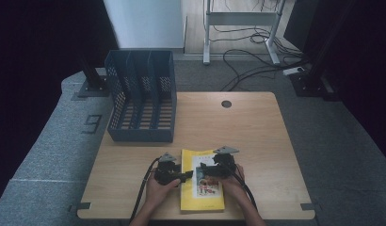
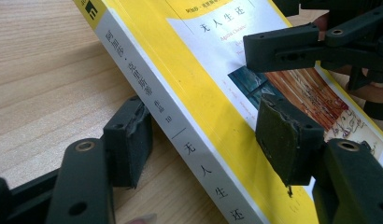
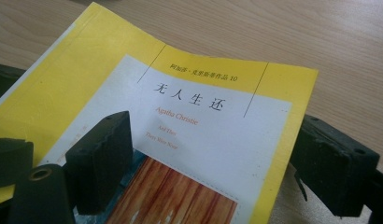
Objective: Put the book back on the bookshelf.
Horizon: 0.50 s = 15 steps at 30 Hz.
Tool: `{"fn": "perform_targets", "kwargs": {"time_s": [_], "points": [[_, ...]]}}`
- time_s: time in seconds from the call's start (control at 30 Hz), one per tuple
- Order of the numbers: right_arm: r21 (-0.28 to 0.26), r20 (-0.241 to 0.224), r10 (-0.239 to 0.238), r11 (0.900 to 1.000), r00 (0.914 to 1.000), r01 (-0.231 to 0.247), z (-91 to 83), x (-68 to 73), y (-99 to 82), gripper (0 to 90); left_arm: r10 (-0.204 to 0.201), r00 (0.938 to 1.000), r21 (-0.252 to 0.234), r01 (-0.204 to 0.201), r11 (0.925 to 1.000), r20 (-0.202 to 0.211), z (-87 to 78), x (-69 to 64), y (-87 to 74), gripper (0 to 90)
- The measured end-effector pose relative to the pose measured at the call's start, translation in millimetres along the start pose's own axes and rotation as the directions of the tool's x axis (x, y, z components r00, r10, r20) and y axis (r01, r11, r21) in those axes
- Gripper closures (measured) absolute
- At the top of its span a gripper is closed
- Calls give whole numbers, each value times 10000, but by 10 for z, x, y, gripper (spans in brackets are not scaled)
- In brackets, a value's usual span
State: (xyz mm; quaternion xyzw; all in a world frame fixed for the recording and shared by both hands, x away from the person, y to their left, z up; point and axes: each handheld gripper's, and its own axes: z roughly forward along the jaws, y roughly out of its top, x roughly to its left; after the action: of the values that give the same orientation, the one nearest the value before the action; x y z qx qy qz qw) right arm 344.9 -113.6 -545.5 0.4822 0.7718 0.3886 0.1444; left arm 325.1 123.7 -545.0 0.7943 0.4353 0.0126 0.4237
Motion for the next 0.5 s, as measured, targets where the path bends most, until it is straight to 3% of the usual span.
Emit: {"fn": "perform_targets", "kwargs": {"time_s": [0.3, 0.5], "points": [[-26, -13, -247, 9997, 9997, 247, -28, 9, -8, 186, 44, 10000, 371, -45, 9993, 24, 19, 62, 100, 371], [7, -258, 4, 10000, 9997, -4, -35, -27, -11, 204, -293, 9995, 294, 289, 9992, 143, 24, 99, 112, 377]]}}
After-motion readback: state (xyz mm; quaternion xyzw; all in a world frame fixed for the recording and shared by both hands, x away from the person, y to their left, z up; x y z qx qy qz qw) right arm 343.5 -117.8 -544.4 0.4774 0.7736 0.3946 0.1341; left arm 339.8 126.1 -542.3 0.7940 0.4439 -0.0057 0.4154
